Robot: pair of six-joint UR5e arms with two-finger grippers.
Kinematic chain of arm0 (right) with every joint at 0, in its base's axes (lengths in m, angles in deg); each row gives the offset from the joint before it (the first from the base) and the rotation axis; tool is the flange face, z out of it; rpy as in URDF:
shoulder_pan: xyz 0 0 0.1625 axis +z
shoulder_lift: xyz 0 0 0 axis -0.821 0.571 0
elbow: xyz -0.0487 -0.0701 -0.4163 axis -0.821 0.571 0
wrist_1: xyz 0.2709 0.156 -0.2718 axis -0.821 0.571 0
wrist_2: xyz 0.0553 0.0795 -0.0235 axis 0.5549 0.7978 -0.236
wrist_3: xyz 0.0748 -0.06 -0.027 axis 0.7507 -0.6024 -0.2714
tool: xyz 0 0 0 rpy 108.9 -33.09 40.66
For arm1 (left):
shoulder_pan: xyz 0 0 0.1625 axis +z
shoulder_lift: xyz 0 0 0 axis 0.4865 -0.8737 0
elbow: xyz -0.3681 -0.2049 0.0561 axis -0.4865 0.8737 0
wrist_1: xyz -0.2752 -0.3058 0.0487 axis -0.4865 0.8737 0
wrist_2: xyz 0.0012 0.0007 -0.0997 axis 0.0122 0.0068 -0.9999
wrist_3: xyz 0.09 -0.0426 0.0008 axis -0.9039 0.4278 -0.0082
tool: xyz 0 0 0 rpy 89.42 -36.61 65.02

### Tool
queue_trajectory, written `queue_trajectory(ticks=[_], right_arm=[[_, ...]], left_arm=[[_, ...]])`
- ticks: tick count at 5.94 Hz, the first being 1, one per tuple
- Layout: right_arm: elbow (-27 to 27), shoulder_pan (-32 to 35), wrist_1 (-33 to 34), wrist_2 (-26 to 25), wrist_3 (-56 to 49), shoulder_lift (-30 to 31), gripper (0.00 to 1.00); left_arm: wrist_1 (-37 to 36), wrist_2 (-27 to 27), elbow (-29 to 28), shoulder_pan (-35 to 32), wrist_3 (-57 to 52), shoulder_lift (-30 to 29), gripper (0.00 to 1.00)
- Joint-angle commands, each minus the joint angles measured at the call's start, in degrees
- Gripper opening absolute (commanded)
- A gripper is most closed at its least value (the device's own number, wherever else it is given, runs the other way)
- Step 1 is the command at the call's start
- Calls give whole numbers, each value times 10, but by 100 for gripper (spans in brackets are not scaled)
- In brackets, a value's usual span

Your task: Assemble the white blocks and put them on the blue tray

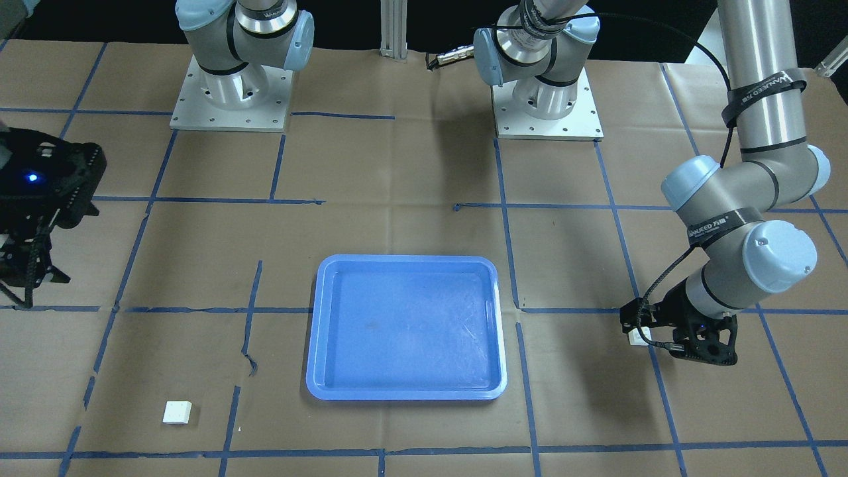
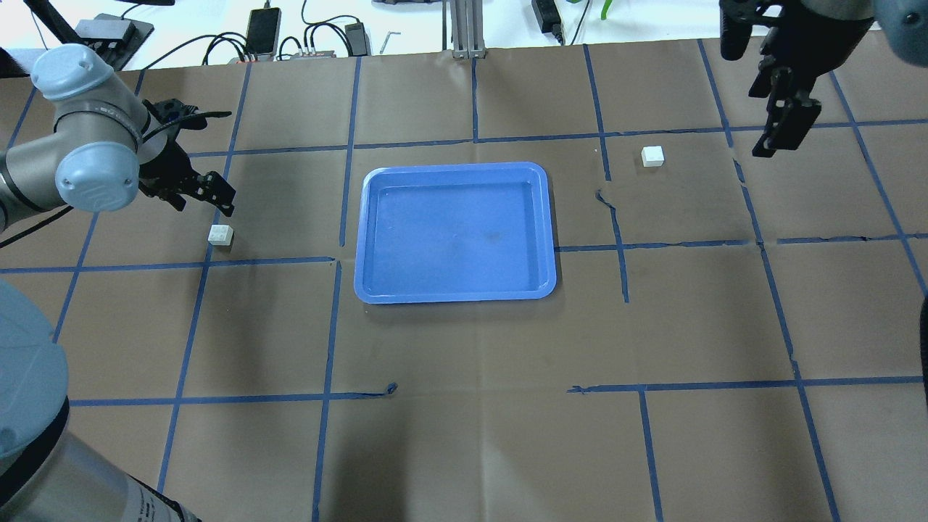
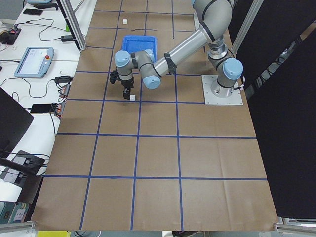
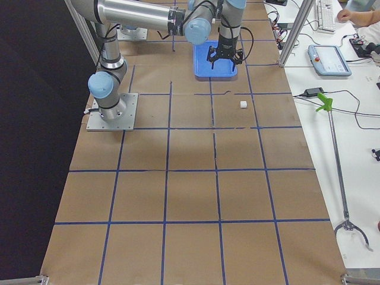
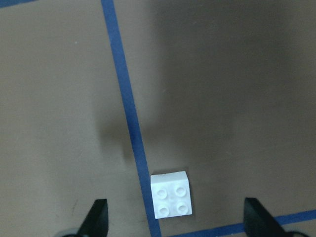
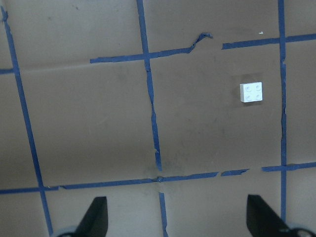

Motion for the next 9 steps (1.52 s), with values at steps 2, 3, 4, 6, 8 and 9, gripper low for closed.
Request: queue_trajectory(ticks=[2,3,4,6,8,9], right_arm=[[164,-12,-18,87,-135,-155,100],[163,-13,-19,90,-134,-164,100],[162,-14,-14,130,-130,-169,100],[156,-76,-16,279,-134,-224,99],[86,-98,-2,398,-141,-249,99],[33,-99,64,413,-166,-252,99]], left_arm=[[-31,3,18,3,-1,-18,85],[-11,13,10,3,0,-11,60],[7,16,6,3,1,-5,32],[14,17,3,3,1,-4,8],[41,15,-13,-31,-8,26,8],[50,16,-18,-127,-22,48,8]])
